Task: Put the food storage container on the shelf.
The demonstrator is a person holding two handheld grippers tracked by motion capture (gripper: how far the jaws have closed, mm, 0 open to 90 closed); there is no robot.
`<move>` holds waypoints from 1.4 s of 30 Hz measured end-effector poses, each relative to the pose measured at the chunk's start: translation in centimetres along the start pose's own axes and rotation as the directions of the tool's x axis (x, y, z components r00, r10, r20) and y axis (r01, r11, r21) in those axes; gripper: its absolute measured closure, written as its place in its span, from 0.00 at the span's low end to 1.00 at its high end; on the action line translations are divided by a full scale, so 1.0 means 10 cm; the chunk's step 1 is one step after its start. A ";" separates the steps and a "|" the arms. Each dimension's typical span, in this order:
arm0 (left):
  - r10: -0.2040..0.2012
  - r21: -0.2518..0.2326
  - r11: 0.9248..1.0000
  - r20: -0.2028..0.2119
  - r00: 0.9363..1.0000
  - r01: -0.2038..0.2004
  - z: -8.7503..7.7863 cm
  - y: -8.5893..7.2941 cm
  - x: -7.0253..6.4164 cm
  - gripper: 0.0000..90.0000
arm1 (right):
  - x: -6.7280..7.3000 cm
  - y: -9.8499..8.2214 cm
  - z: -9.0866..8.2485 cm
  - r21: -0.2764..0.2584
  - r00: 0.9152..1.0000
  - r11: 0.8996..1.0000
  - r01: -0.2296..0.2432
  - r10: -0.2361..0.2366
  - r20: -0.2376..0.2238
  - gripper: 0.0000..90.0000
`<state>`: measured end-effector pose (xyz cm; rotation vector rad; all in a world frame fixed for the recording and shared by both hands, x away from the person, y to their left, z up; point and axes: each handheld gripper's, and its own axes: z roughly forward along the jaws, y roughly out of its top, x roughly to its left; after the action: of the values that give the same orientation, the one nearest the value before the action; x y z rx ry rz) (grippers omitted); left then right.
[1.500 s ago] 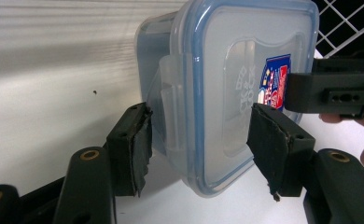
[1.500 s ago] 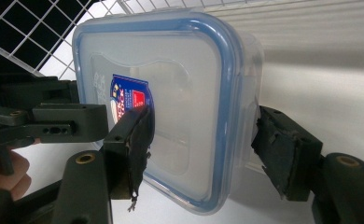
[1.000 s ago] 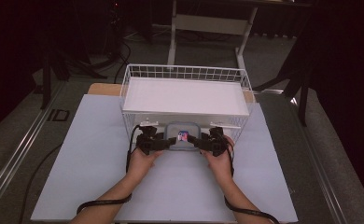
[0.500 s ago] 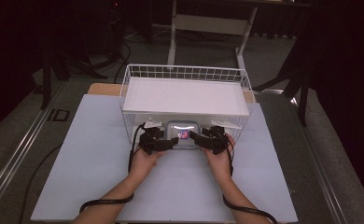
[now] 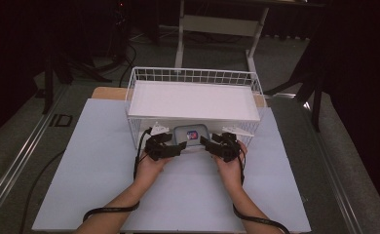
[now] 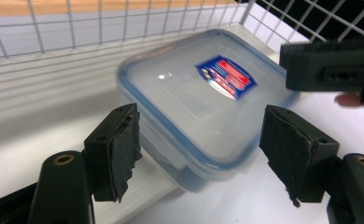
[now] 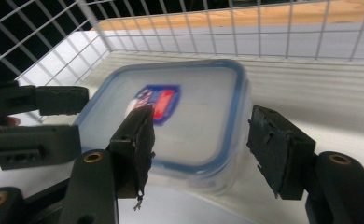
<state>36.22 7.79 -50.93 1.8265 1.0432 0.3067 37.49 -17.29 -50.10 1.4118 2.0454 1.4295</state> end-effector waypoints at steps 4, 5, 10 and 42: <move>0.056 -0.020 0.998 0.022 0.998 -0.056 -0.07 -0.04 -0.06 0.24 | 0.06 -0.04 -0.07 -0.013 1.000 1.000 0.026 -0.026 -0.015 0.46; 0.072 -0.033 0.997 0.025 0.997 -0.071 -0.11 -0.06 -0.08 0.22 | 0.09 -0.06 -0.09 -0.011 0.999 0.999 0.048 -0.048 -0.016 0.47; 0.107 -0.111 0.989 0.070 0.992 -0.098 -0.32 -0.11 -0.09 0.02 | 0.22 -0.15 -0.16 -0.007 0.991 0.991 0.132 -0.132 -0.018 0.56; 0.118 -0.146 0.982 -0.004 0.993 -0.117 -0.79 -0.44 -0.01 0.02 | 0.53 -0.16 0.38 0.093 0.974 0.970 0.225 -0.226 -0.006 1.00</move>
<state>29.10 13.36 -50.73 1.7586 0.8878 0.4379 36.55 -10.81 -51.73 1.1683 2.2138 1.2509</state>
